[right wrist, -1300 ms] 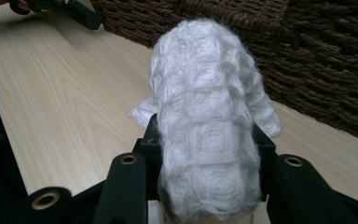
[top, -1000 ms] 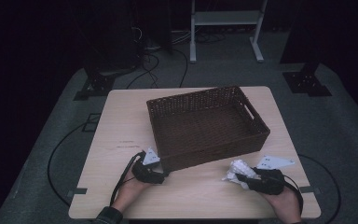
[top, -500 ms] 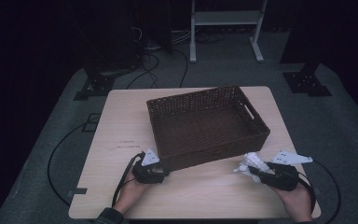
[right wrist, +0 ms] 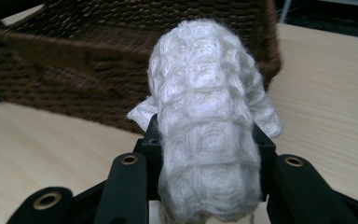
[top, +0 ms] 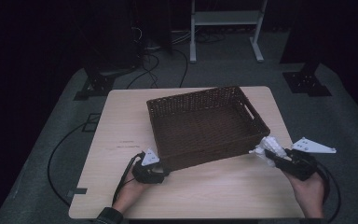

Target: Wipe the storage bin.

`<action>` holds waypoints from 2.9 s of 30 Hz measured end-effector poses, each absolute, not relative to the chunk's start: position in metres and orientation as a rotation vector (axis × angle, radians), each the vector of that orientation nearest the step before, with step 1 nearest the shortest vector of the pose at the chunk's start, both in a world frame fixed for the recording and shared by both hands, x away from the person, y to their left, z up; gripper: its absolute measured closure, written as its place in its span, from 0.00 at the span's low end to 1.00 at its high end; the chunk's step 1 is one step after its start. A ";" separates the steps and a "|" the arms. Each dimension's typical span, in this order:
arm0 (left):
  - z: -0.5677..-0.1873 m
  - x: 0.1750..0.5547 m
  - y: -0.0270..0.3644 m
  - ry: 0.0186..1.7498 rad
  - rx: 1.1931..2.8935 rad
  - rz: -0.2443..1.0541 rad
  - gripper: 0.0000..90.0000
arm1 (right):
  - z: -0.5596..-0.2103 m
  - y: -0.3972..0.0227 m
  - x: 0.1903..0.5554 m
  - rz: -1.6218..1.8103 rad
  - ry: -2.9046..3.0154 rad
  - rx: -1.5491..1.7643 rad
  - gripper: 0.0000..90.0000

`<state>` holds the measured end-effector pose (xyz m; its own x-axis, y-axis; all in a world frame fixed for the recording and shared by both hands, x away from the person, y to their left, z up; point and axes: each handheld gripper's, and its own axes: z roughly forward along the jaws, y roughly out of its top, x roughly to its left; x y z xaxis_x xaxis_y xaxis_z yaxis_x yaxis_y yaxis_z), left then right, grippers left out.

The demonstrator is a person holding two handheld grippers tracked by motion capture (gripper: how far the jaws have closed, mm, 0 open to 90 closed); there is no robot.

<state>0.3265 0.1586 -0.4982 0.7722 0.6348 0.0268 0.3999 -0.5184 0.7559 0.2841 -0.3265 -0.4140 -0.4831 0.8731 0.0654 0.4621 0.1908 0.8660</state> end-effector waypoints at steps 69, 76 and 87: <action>-0.498 0.326 0.159 0.768 2.184 0.386 0.40 | -0.473 -0.325 0.328 0.984 2.154 1.384 0.68; -0.498 0.326 0.159 0.769 2.184 0.385 0.40 | -0.455 -0.321 0.321 1.058 2.095 1.329 0.68; -0.498 0.326 0.159 0.771 2.183 0.385 0.40 | -0.433 -0.317 0.310 1.125 2.034 1.255 0.68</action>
<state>0.3263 0.1585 -0.4982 0.7708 0.6366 0.0252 0.4022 -0.5169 0.7557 0.3103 -0.3166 -0.4327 -0.4539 0.8910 0.0104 0.4824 0.2359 0.8436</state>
